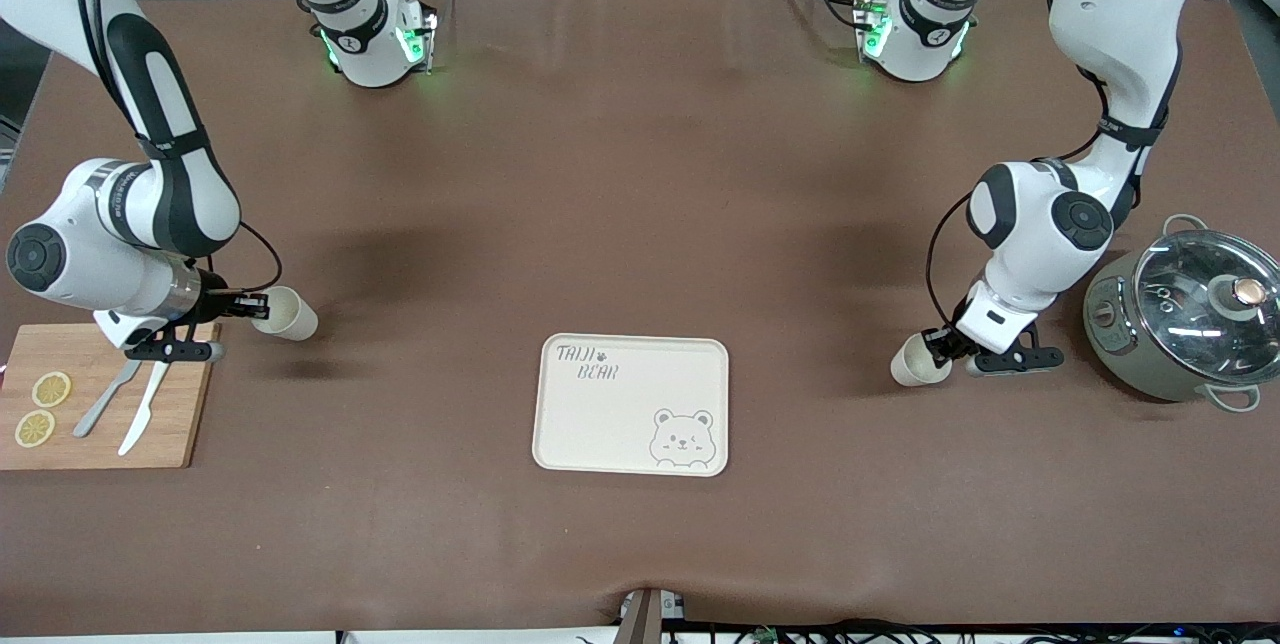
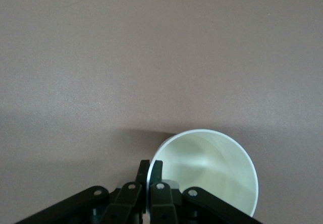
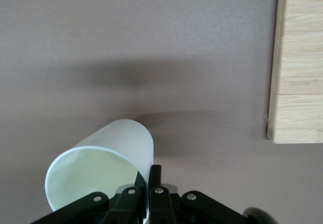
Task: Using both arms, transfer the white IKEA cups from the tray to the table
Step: 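Lower both held cups onto the table beside the pot and board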
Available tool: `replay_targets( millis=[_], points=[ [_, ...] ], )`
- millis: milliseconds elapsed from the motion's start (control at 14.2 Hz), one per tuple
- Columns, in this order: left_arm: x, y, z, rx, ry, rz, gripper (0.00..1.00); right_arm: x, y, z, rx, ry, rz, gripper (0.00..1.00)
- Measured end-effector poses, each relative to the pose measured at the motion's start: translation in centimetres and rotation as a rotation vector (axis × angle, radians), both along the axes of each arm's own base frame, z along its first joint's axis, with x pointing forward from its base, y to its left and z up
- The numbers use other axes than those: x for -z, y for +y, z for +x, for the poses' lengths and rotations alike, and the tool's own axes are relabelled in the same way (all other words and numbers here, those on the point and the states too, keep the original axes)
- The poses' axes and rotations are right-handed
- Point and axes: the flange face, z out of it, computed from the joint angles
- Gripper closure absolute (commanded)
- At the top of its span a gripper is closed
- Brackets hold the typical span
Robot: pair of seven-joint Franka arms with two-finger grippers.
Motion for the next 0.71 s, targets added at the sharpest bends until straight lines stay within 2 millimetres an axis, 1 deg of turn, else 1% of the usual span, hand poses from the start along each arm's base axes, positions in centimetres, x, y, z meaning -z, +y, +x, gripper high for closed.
replay_targets(
  millis=[141, 212, 494, 565, 706],
  points=[
    [-0.1, 0.0, 0.1, 0.012, -0.003, 0.003, 0.18, 0.7, 0.0, -0.3, 0.002, 0.003, 0.000, 1.00],
    [-0.1, 0.0, 0.1, 0.018, -0.005, 0.004, 0.00, 1.1, -0.1, -0.3, 0.003, 0.002, -0.001, 1.00],
    [-0.8, 0.0, 0.7, 0.030, -0.028, 0.006, 0.00, 2.0, -0.3, -0.2, 0.007, -0.003, -0.003, 1.00],
    [-1.2, -0.1, 0.9, 0.030, -0.037, 0.006, 0.00, 2.0, -0.4, -0.2, 0.009, -0.003, -0.003, 0.93],
    [-2.6, -0.1, 1.3, 0.031, -0.059, 0.004, 0.00, 2.0, -0.6, -0.3, 0.012, -0.004, -0.004, 0.67]
  ],
)
